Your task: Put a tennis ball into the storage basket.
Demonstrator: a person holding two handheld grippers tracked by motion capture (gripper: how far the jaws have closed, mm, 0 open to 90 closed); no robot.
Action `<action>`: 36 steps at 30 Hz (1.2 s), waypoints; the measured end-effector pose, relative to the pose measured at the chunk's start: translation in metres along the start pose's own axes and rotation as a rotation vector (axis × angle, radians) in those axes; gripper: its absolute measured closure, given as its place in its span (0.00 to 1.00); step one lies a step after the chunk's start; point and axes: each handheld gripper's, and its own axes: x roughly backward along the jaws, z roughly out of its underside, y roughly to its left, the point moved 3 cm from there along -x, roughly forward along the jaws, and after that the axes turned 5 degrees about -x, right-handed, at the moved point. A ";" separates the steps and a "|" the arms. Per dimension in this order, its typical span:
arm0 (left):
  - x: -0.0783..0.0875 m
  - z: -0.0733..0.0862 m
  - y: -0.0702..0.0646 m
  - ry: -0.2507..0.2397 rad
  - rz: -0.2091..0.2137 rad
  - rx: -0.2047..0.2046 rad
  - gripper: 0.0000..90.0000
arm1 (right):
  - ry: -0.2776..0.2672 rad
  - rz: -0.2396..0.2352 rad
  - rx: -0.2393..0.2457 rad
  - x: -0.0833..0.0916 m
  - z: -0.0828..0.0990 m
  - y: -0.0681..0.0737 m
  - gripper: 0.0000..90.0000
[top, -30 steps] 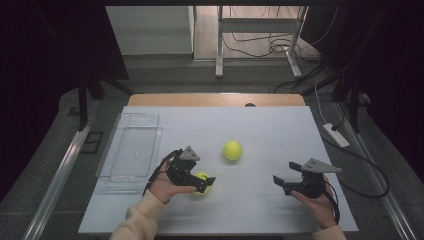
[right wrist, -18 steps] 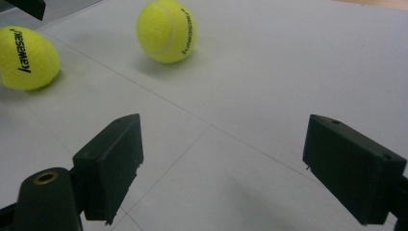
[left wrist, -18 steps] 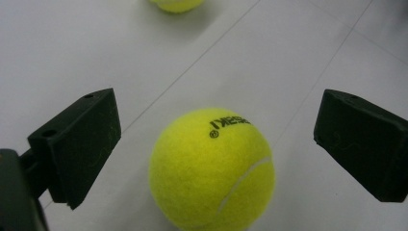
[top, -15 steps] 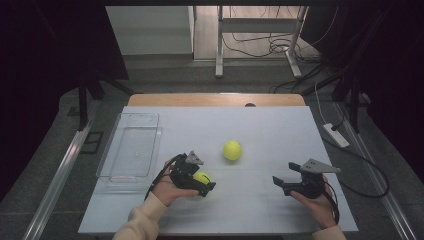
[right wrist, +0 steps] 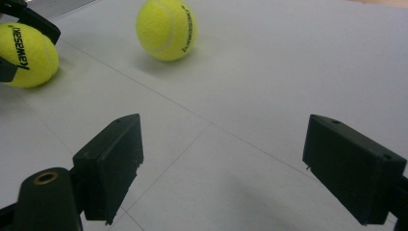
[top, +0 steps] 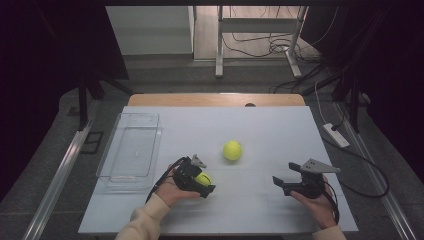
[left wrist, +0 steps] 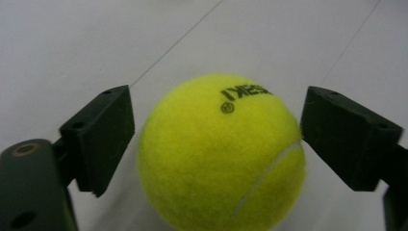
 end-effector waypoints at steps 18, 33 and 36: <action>0.010 -0.004 -0.001 -0.044 -0.027 -0.006 0.30 | -0.002 0.006 -0.004 0.001 0.000 -0.001 0.16; 0.026 -0.008 0.001 -0.110 -0.046 -0.006 0.30 | -0.003 0.007 -0.007 0.000 0.000 -0.001 0.16; 0.030 -0.009 0.002 -0.124 -0.050 -0.010 0.30 | -0.005 0.007 -0.008 0.000 0.000 -0.001 0.16</action>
